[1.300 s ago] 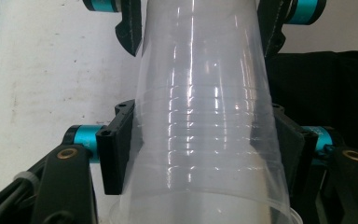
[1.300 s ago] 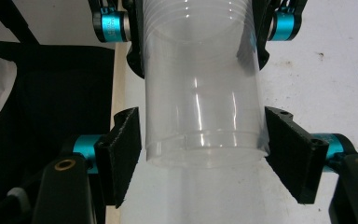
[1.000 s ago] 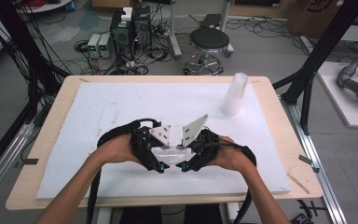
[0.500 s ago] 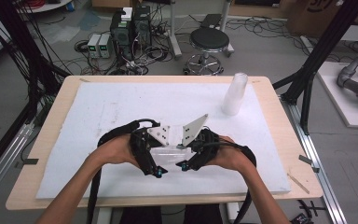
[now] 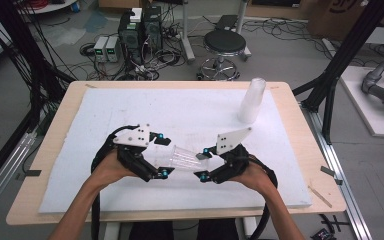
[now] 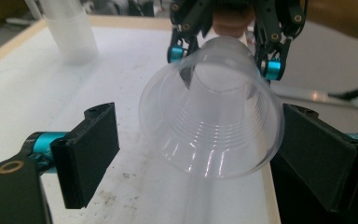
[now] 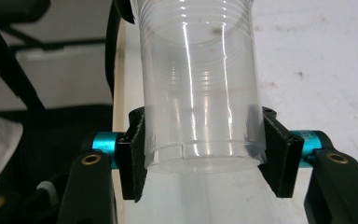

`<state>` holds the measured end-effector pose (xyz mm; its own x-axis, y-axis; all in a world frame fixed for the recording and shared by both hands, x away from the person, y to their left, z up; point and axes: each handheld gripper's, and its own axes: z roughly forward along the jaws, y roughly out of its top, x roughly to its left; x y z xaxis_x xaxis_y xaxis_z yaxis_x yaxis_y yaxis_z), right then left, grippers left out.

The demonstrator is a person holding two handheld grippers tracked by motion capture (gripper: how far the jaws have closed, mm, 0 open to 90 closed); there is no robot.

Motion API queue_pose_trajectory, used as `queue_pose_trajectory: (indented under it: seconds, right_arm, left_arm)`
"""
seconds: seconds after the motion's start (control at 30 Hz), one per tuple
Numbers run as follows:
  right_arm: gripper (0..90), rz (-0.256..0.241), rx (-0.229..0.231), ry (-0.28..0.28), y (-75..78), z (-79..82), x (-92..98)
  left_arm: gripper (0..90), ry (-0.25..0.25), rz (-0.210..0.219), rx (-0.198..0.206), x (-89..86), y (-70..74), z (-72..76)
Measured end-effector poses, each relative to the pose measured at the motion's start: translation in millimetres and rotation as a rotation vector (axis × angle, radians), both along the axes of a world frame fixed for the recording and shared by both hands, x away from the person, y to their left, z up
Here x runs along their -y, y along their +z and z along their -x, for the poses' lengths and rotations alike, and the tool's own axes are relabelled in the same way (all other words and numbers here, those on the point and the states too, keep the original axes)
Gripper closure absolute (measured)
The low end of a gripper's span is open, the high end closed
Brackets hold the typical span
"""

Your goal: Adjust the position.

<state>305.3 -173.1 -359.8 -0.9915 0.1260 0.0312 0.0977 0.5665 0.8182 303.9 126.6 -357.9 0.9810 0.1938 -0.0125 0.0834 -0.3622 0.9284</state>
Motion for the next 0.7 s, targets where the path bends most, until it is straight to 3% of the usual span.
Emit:
queue_pose_trajectory:
  seconds: [0.03, 0.07, 0.13, 0.17, 0.2, 0.3, 0.33, 0.47, 0.7]
  right_arm:
    - [42.7, -0.028, -0.003, -0.008, -2.1, 0.7, 1.5]
    - [42.7, -0.028, -0.003, -0.008, -2.1, 0.7, 1.5]
    - [42.7, -0.101, -0.007, -0.037, -8.2, 3.3, 5.3]
    - [42.7, -0.122, -0.005, -0.039, -10.0, 3.8, 6.5]
    - [42.7, -0.143, 0.003, -0.039, -11.8, 4.1, 7.4]
    - [42.7, -0.176, -0.004, -0.038, -14.4, 5.1, 8.6]
    - [42.7, -0.206, -0.001, -0.034, -16.5, 5.1, 9.0]
    - [42.7, -0.256, 0.001, -0.017, -19.5, 7.0, 8.7]
    - [42.7, -0.284, 0.006, -0.019, -23.3, 7.2, 9.5]
  left_arm:
    - [12.8, 0.000, 0.000, 0.000, 0.0, 0.0, 0.0]
    - [12.8, 0.006, 0.030, -0.003, -2.6, -3.2, 0.5]
    - [12.6, 0.014, 0.112, -0.008, -9.2, -12.7, 2.2]
    - [12.3, 0.014, 0.112, -0.008, -9.2, -12.7, 2.2]
    - [11.7, 0.010, 0.150, -0.018, -12.4, -18.7, 3.0]
    - [11.5, 0.014, 0.185, -0.022, -14.9, -24.3, 3.5]
    - [11.4, 0.016, 0.232, -0.032, -16.5, -30.0, 3.8]
    - [11.3, 0.016, 0.264, -0.036, -17.9, -37.7, 4.5]
    - [11.3, -0.002, 0.301, -0.038, -17.5, -42.8, 5.8]
